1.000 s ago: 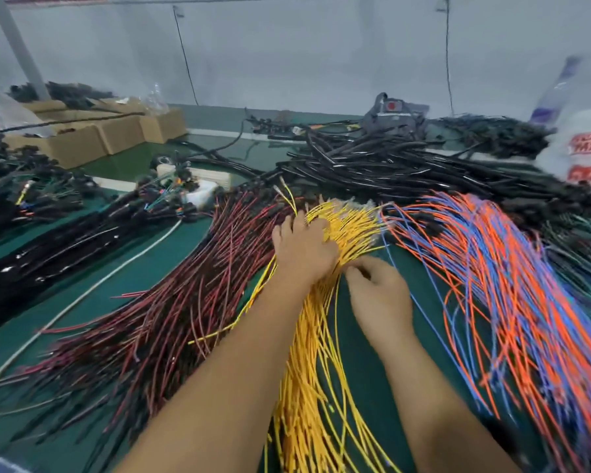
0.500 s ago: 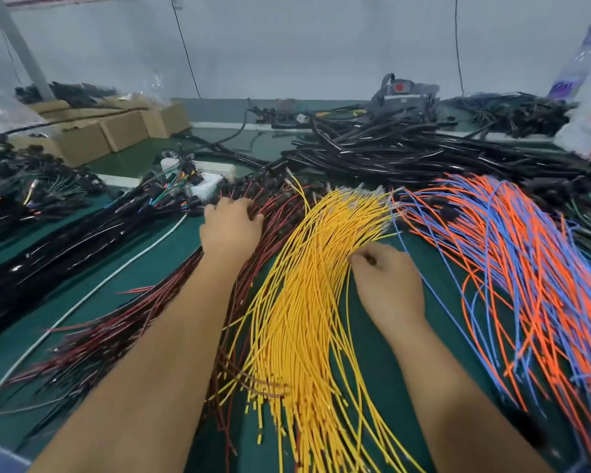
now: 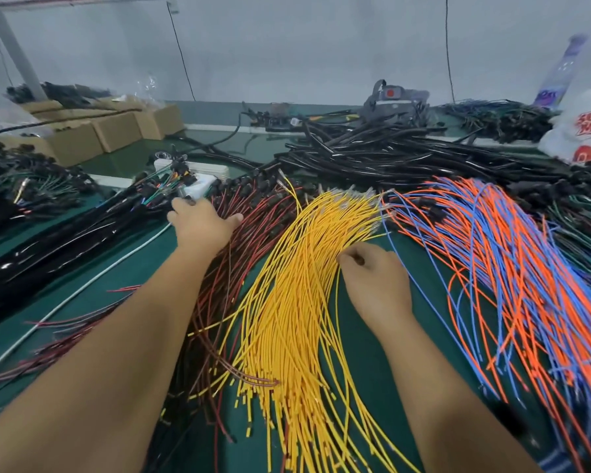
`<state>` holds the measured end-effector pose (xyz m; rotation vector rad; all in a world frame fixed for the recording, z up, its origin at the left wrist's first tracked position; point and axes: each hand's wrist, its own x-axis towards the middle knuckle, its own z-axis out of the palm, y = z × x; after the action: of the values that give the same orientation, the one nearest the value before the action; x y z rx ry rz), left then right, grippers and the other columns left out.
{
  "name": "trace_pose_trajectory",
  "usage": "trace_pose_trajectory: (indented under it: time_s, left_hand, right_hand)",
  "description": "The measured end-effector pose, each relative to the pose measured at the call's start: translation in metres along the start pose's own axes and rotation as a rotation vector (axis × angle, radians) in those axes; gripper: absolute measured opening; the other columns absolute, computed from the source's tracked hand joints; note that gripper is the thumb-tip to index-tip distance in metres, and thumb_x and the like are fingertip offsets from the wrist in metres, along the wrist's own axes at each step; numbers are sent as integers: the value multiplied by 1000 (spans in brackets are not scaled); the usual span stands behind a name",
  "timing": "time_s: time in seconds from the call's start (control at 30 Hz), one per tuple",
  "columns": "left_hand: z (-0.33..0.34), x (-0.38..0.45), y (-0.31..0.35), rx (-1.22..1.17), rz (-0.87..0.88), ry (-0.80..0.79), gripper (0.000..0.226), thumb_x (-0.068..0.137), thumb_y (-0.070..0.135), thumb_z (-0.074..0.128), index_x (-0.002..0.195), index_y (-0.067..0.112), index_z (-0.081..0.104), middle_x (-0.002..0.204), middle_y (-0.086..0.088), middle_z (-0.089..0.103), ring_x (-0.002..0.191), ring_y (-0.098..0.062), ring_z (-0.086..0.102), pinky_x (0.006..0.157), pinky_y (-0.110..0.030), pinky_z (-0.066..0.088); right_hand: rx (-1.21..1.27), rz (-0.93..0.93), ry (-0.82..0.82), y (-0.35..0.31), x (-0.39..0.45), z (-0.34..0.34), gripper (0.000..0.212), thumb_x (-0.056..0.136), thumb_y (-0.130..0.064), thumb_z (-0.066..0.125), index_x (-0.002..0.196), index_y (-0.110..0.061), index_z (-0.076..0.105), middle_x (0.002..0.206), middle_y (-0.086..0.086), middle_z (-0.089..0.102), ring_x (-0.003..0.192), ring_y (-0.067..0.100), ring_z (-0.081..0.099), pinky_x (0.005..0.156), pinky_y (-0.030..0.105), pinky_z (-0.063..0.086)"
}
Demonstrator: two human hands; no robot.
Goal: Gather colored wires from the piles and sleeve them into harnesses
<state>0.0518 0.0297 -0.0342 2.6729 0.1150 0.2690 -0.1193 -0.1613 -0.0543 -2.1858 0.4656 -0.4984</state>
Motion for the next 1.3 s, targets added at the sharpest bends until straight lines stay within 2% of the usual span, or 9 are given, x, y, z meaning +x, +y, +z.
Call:
trace_pose_trajectory:
  time_s: [0.23, 0.4, 0.6, 0.7, 0.83, 0.93, 1.03, 1.13, 1.3]
  left_hand:
    - [-8, -2, -20, -296, 41, 16, 35, 89, 31, 66, 113, 5, 69, 116, -14, 67, 106, -31, 61, 92, -36, 48]
    - [-10, -5, -23, -801, -193, 88, 20, 78, 18, 78, 95, 6, 75, 97, -9, 71, 77, -11, 60, 85, -22, 43]
    - [-12, -15, -19, -873, -57, 275, 3, 85, 19, 69, 84, 17, 71, 69, 9, 63, 64, -2, 57, 75, -23, 50]
    - [-15, -17, -17, -759, 62, 379, 8, 89, 19, 62, 92, 13, 66, 84, 0, 63, 73, -10, 57, 78, -26, 49]
    - [-12, -19, -14, -432, 173, 527, 13, 95, 12, 52, 103, 3, 56, 121, -19, 46, 114, -31, 42, 95, -32, 32]
    - [-14, -30, -4, -330, 324, 575, 12, 95, 7, 50, 104, 0, 53, 124, -23, 43, 114, -36, 40, 92, -38, 37]
    - [-24, -50, 20, -391, 430, 369, 11, 100, 18, 44, 108, 12, 48, 109, -10, 55, 95, -28, 55, 80, -44, 49]
    - [-25, -90, 57, -296, 617, 132, 6, 99, 32, 43, 103, 30, 46, 77, 1, 64, 65, -24, 61, 54, -32, 47]
    - [-5, -165, 103, -135, 818, -30, 21, 95, 30, 36, 113, 32, 47, 69, 1, 58, 71, -31, 61, 47, -30, 30]
  right_hand:
    - [-9, 9, -9, 0, 1, 0, 23, 93, -30, 47, 85, -23, 67, 81, -9, 63, 95, 24, 56, 83, 42, 49]
    - [1, -32, -6, 1, -1, -2, 23, 93, -27, 48, 84, -21, 68, 81, -10, 62, 98, 21, 50, 86, 41, 46]
    - [13, -52, -16, 3, -2, -2, 24, 94, -28, 49, 86, -20, 69, 84, -13, 63, 101, 19, 48, 86, 40, 44]
    - [25, -51, -16, 4, -2, -2, 23, 95, -28, 49, 86, -21, 69, 83, -14, 62, 102, 19, 49, 87, 42, 45]
    - [23, -59, -21, 3, -2, -3, 23, 95, -27, 50, 86, -22, 70, 81, -15, 59, 102, 19, 48, 90, 43, 44]
    - [8, -74, -24, 1, -2, -2, 22, 95, -25, 49, 86, -21, 69, 83, -12, 62, 100, 17, 49, 88, 40, 45]
    - [313, -66, 13, -5, -4, -2, 19, 97, -23, 50, 87, -23, 66, 88, -10, 64, 90, 6, 56, 76, 18, 46]
    - [549, -60, 30, -9, -4, -1, 23, 101, -27, 45, 90, -28, 65, 85, -11, 62, 77, -8, 54, 63, 0, 37]
    - [767, 15, 231, -4, 0, -5, 32, 104, -18, 39, 79, -17, 60, 76, -4, 60, 68, 3, 54, 66, 21, 44]
